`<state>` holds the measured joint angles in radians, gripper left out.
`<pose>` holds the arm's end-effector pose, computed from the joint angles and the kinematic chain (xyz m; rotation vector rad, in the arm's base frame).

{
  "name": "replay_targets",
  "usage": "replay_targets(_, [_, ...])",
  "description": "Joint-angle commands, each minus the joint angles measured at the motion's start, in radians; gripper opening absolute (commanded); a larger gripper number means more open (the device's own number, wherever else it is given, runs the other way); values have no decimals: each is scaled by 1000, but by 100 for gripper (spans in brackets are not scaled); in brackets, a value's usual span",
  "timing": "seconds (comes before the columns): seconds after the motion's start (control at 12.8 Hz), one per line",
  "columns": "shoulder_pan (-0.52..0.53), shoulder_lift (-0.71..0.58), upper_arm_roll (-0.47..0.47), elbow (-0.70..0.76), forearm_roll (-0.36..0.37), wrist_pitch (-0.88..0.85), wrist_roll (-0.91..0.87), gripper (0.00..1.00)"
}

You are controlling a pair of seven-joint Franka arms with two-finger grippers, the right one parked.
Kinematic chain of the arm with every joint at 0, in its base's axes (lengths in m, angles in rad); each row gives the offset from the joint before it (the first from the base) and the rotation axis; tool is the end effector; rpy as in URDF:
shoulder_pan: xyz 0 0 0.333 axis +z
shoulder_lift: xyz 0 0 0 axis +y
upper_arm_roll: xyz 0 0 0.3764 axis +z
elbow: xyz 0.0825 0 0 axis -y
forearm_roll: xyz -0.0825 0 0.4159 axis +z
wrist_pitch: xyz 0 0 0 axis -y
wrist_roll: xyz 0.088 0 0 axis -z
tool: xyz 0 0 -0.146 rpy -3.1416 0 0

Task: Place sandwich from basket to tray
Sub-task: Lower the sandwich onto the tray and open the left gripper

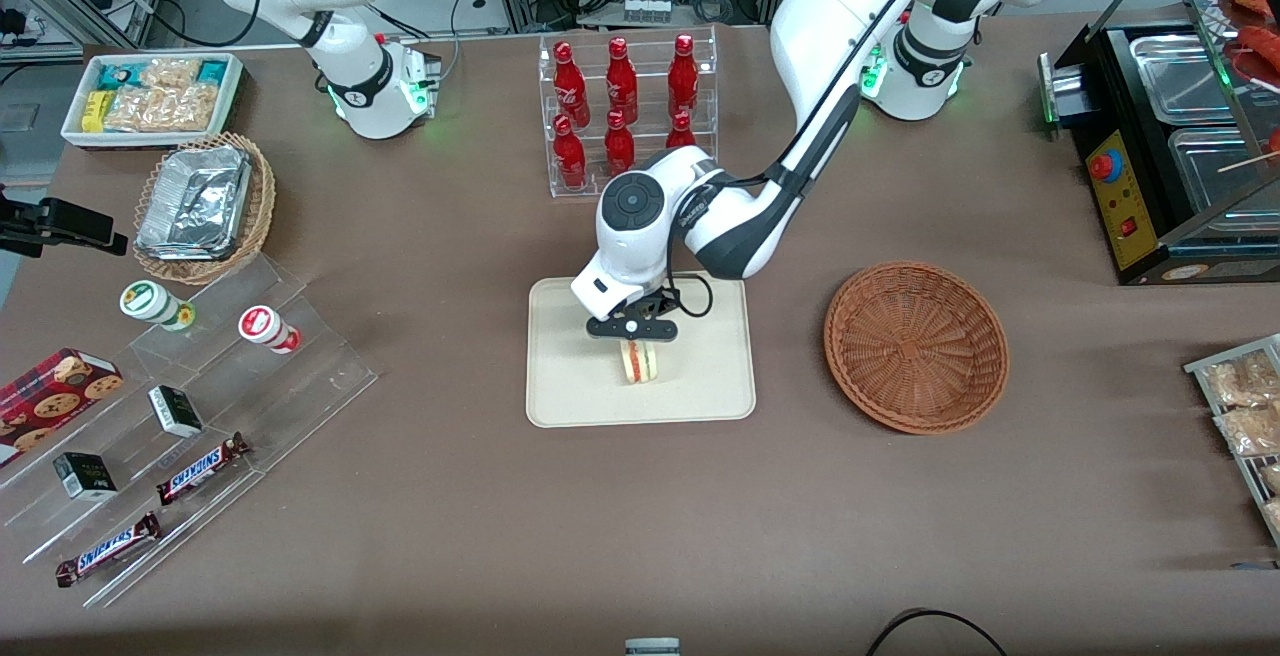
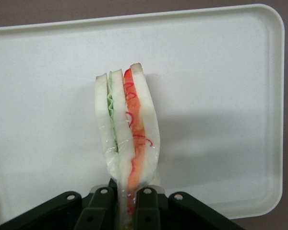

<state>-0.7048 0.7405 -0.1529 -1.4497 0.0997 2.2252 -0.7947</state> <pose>0.5413 -0.5824 0.2428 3.0918 -0.1241 0.0217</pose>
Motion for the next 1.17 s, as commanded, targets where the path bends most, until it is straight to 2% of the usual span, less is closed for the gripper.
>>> replay_targets(0.0, [-24, 34, 10, 31, 8, 11, 32, 0])
replay_targets(0.16, [-28, 52, 10, 32, 11, 13, 31, 2])
replay_targets(0.23, [-28, 54, 10, 32, 6, 13, 25, 39])
replay_targets(0.31, [-28, 51, 12, 32, 9, 13, 23, 98])
replay_targets(0.7, [-18, -12, 15, 38, -3, 5, 6, 100])
replay_targets(0.94, [-12, -96, 25, 31, 2, -21, -150, 100])
replay_targets(1.1, [30, -170, 26, 26, 2, -59, -181, 100])
